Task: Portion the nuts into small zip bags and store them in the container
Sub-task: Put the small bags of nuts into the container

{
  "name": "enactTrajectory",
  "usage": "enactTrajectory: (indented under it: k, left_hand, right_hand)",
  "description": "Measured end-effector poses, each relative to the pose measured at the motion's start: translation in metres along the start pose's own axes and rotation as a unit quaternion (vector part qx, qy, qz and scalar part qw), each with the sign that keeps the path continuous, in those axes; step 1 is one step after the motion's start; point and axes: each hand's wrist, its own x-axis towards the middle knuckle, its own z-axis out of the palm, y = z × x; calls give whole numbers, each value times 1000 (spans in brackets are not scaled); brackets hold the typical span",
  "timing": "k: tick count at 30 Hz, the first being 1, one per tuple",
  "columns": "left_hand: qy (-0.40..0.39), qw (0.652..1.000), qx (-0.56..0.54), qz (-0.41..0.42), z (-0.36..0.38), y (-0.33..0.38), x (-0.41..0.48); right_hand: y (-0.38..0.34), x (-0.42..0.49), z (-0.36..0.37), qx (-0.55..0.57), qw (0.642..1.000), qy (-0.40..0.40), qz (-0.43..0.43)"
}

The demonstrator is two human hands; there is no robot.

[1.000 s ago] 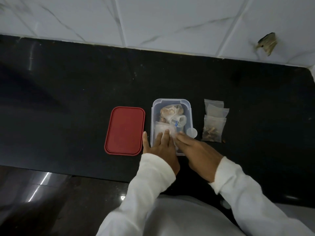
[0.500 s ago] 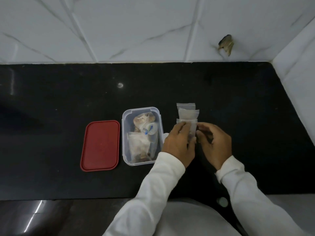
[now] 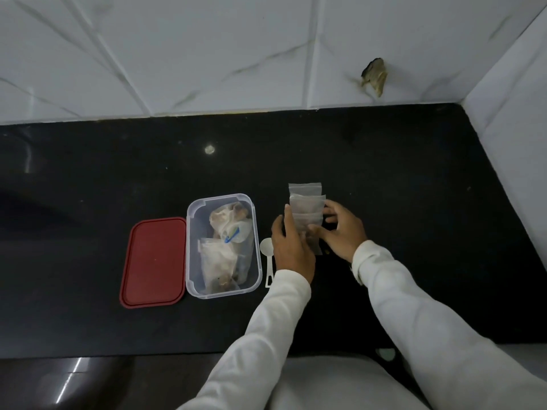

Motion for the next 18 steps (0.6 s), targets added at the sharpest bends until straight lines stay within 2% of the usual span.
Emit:
enactTrajectory:
  k: [5, 14, 18]
  left_hand:
    - [-4, 1000, 14, -4, -4, 3, 6]
    - [113, 991, -64, -36, -1, -9, 21]
    - [110, 992, -47, -28, 0, -8, 26]
  right_hand:
    - [5, 5, -4, 31, 999, -12, -7]
    - [12, 8, -15, 24, 998, -50, -19]
    - [10, 6, -15, 25, 998, -60, -19]
